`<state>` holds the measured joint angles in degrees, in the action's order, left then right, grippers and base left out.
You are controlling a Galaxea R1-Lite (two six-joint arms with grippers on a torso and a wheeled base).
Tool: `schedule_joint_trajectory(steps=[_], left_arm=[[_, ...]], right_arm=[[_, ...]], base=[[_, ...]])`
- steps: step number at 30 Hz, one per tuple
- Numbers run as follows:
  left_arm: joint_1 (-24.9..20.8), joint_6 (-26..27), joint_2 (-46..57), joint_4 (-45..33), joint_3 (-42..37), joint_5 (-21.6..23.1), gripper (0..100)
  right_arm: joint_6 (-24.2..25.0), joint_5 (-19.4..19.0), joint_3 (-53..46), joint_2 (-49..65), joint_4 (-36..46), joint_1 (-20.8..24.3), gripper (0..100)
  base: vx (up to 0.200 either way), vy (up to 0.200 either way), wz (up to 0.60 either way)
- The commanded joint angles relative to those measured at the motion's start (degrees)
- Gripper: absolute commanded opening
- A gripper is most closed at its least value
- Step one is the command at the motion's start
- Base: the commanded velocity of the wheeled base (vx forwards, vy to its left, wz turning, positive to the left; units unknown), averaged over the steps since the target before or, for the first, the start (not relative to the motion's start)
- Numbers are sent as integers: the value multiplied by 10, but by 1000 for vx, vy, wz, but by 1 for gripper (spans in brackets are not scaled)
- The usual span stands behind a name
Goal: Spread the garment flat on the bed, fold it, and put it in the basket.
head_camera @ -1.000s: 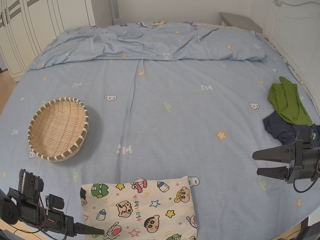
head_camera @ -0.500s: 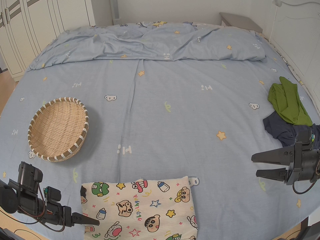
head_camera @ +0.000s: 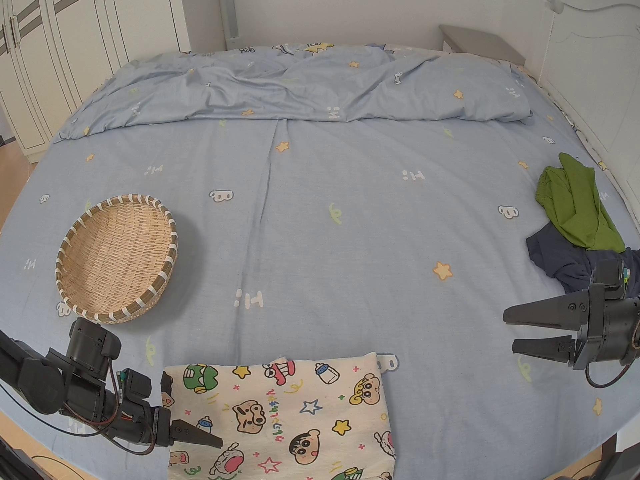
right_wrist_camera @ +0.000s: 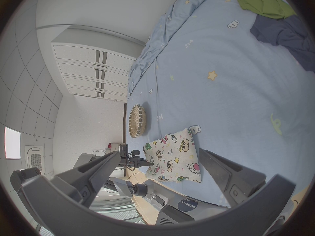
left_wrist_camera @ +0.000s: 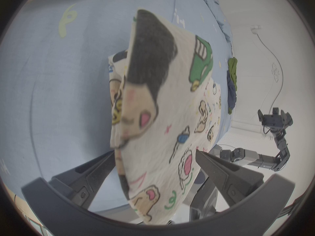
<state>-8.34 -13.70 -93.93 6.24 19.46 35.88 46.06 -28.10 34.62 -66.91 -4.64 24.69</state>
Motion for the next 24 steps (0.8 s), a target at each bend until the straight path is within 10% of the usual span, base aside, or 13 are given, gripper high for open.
schedule_joint_trajectory(steps=[1, 24], left_arm=[[-2, -19, -25, 25, 1, 0, 100], [-70, -97, -73, 170, -6, -3, 100]], right_arm=[[0, 0, -1, -1, 0, 2, 100], [0, -1, -2, -2, -1, 3, 100]], base=[[0, 0, 0], [0, 0, 0]])
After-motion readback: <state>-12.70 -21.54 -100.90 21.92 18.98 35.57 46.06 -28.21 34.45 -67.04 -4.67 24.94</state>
